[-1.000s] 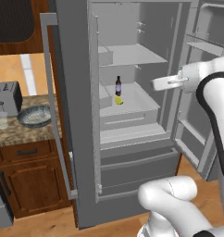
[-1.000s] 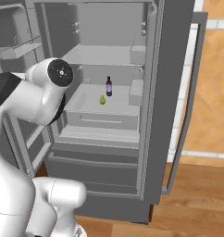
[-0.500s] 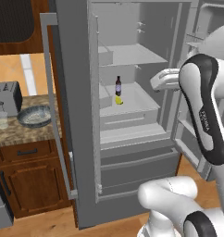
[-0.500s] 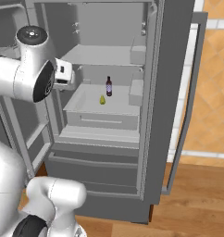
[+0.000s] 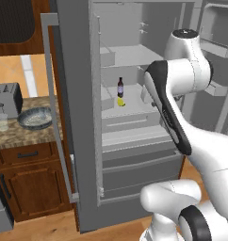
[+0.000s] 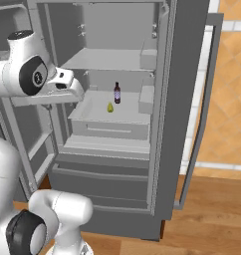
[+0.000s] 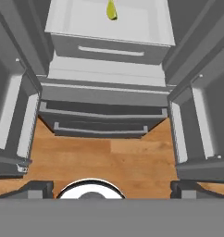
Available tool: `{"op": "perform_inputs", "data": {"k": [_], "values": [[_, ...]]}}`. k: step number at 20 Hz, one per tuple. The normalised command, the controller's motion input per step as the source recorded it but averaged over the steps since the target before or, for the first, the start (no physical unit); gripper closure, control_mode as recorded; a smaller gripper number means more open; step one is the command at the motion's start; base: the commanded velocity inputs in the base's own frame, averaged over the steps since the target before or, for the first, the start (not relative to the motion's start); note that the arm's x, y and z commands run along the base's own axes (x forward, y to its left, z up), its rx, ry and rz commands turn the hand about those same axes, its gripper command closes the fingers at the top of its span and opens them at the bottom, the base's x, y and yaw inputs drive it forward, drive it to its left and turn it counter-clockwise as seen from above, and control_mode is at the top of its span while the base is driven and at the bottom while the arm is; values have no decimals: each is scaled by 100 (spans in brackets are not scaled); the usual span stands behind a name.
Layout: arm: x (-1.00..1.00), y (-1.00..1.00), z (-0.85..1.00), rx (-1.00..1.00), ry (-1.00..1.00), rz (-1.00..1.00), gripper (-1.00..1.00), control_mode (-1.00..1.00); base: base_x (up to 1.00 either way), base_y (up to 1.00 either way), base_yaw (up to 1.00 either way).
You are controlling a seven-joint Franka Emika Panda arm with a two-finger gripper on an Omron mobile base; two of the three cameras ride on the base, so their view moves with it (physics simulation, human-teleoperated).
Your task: Grab a lemon wedge from the fridge and one ice cube from the ice bowl, and put them in the glass of lemonade.
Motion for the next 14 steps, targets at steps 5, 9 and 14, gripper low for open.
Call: {"op": "perform_inputs", "data": {"k": [5, 9, 14], "values": [[-26, 0, -28, 0, -17, -1, -100, -100, 0, 0, 0], [-59, -6, 1, 3, -24, 0, -100, -100, 0, 0, 0], [-28, -21, 1, 1, -12, 0, -100, -100, 0, 0, 0]]}}
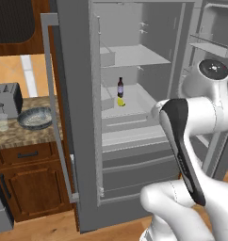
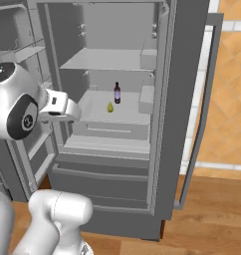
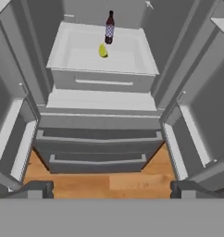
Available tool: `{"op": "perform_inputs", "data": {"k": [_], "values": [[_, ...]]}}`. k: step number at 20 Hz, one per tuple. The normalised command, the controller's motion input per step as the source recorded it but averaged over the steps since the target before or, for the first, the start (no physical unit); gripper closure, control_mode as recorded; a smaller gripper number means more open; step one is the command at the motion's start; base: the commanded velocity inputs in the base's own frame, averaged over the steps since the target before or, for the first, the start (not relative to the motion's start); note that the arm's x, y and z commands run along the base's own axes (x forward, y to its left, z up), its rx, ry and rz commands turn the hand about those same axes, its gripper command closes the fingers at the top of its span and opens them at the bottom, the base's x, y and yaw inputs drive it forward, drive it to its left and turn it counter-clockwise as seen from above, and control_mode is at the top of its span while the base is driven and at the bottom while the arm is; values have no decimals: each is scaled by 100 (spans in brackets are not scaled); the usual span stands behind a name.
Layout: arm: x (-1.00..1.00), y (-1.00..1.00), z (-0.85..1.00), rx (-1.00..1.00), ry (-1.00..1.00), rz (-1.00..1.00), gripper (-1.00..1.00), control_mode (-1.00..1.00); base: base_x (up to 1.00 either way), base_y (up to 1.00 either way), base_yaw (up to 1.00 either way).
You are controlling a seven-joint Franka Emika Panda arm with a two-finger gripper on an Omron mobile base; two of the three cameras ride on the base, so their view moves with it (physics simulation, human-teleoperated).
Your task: Grab a lemon wedge from the fridge and one ice cube from the ice bowl, and put them in the glass of lemonade.
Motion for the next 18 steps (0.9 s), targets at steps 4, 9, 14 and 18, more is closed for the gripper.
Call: {"op": "perform_inputs", "data": {"k": [4, 9, 14, 18], "values": [[-3, -1, 0, 0, -1, 0, -100, -100, 0, 0, 0], [64, -8, 0, 2, 0, 8, -100, -100, 0, 0, 0], [59, -38, 0, 5, -5, 8, -100, -100, 0, 0, 0], [-41, -7, 1, 0, -9, -7, -100, -100, 0, 0, 0]]}}
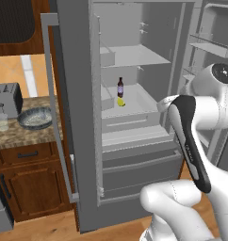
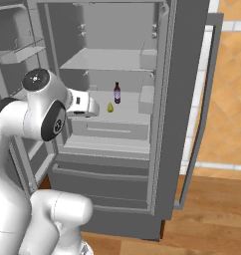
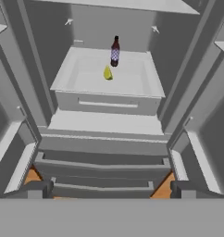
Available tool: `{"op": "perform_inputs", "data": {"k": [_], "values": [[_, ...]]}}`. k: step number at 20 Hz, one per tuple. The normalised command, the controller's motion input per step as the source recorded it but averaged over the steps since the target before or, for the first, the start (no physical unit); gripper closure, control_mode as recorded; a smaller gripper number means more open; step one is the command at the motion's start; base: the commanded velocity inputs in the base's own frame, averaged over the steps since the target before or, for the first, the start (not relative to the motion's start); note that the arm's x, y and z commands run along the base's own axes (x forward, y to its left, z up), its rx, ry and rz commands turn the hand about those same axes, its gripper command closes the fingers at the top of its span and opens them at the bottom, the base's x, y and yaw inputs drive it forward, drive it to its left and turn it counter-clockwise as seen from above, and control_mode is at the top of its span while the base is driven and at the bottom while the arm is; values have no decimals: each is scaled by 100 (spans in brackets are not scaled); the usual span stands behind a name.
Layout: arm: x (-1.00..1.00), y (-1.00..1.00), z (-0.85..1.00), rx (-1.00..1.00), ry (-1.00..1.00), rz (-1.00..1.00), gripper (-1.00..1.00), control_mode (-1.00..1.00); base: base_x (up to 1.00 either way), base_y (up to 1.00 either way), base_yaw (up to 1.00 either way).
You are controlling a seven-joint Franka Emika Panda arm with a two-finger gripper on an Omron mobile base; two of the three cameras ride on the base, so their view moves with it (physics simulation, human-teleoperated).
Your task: Grab a lemon wedge from the fridge and one ice cube from the ice bowl, and put them in the glass of lemonade.
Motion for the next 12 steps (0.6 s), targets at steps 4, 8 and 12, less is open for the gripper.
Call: {"op": "perform_inputs", "data": {"k": [4, 8, 12], "values": [[-15, 9, 10, 0, -7, -11, -100, -100, 0, 0, 0], [-1, 6, 1, 0, 0, -4, -100, -100, 0, 0, 0], [0, 0, 0, 0, 0, 0, -100, -100, 0, 0, 0]]}}
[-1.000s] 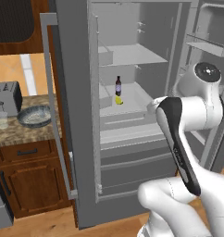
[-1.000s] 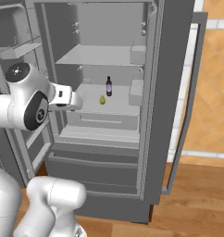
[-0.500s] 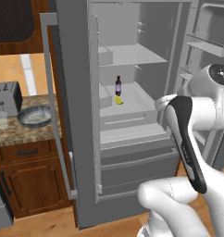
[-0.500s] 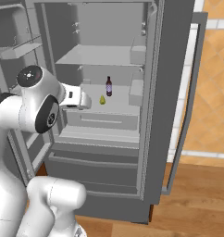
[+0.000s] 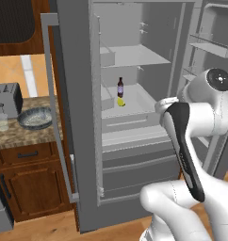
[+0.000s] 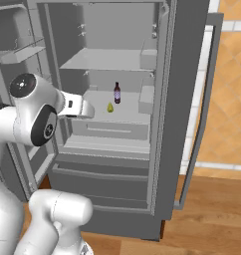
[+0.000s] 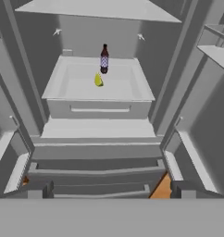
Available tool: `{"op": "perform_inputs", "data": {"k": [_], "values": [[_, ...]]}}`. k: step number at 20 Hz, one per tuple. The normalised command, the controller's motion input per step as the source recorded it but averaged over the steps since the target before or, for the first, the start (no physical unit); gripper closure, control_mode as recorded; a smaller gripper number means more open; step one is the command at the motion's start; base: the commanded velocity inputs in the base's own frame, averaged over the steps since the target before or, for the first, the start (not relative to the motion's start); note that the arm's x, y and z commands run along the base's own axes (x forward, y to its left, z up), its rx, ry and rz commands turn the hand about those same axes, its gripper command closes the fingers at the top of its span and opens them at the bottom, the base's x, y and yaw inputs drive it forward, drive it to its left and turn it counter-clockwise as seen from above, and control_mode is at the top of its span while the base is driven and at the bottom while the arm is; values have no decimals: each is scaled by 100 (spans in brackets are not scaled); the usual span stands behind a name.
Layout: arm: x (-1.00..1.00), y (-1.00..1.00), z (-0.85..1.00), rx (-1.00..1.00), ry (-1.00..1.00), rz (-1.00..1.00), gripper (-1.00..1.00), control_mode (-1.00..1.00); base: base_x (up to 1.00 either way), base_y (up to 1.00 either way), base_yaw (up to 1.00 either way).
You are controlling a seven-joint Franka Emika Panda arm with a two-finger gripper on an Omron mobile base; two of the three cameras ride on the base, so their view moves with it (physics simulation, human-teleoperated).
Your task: Grab a lemon wedge from the fridge and one ice cube from the ice bowl, and put them in the glass of lemonade.
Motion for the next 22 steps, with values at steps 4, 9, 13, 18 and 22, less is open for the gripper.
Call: {"op": "perform_inputs", "data": {"k": [4, 9, 13, 18, 22], "values": [[0, 0, 0, 0, 0, 0, -100, 100, 79, 2, 0], [0, 0, 0, 0, 0, 0, -100, 100, 82, 0, 0], [0, 0, 0, 0, 0, 0, -100, 100, 3, -1, 0], [-31, -2, -11, 2, 0, 0, -100, -100, 0, 0, 0], [1, -1, -14, 3, 0, 0, -100, -100, 0, 0, 0]]}}
